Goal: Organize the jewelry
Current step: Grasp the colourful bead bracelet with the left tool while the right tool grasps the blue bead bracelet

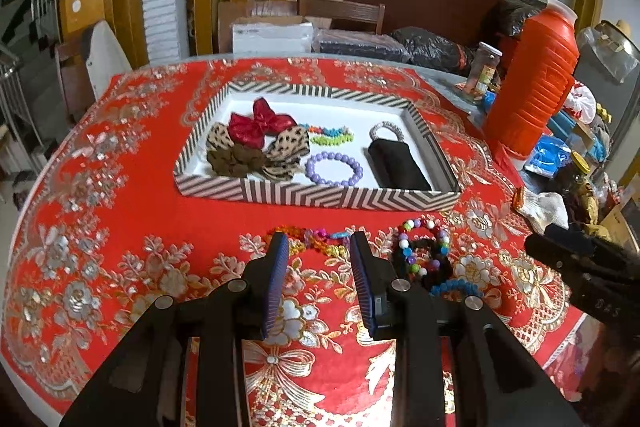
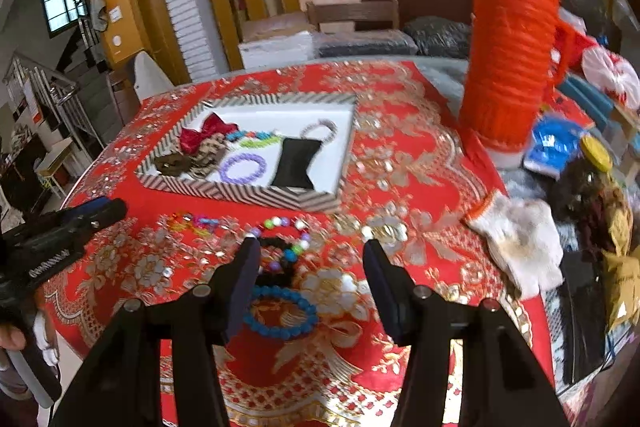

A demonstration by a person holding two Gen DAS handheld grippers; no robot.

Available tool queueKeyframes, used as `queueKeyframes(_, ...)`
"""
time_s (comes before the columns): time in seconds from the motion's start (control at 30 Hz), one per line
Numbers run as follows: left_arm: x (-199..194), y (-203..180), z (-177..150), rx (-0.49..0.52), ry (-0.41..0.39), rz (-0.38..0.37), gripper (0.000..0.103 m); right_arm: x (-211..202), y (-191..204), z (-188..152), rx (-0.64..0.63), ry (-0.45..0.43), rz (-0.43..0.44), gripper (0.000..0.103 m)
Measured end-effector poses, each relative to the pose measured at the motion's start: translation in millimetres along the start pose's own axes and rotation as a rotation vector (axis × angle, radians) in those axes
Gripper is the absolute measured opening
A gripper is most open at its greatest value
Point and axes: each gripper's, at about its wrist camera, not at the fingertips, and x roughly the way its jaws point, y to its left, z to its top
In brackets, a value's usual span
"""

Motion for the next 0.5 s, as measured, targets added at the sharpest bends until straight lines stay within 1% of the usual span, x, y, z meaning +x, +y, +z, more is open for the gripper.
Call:
queueKeyframes(0.07, 5.4, 2.1, -1.3, -0.011, 0.021, -0.013, 0.024, 8.1, -5.1, -5.3, 0.004, 0.024, -0.001, 0.056)
queueKeyframes(0.17, 12.5, 4.6, -2.4, -0.028, 0.05, -0.043, 0.024, 22.3, -6.7, -14.6, -0.003, 0.068, 0.022, 0.056)
queueKeyframes(0.33, 20.7, 13.0, -0.9, -0.069, 0.086, -0.098, 0.024, 47.6, 1.5, -29.2, -0.053, 0.13, 0.027, 0.054)
queueKeyframes(0.43, 22.5, 27.7, 3.4, -0.118, 0.092, -0.106, 0.024, 60.6, 6.1, -35.7, -0.081, 0.155, 0.016, 0.051)
queueKeyframes(0.47, 24.1, 33.4, 5.0, -0.133, 0.1, -0.104, 0.024, 64.5, 6.9, -37.9, -0.092, 0.159, 0.011, 0.047)
queueKeyframes(0.5, 25.0, 37.0, 5.8, -0.144, 0.105, -0.102, 0.024, 67.9, 7.6, -39.8, -0.1, 0.163, 0.004, 0.041)
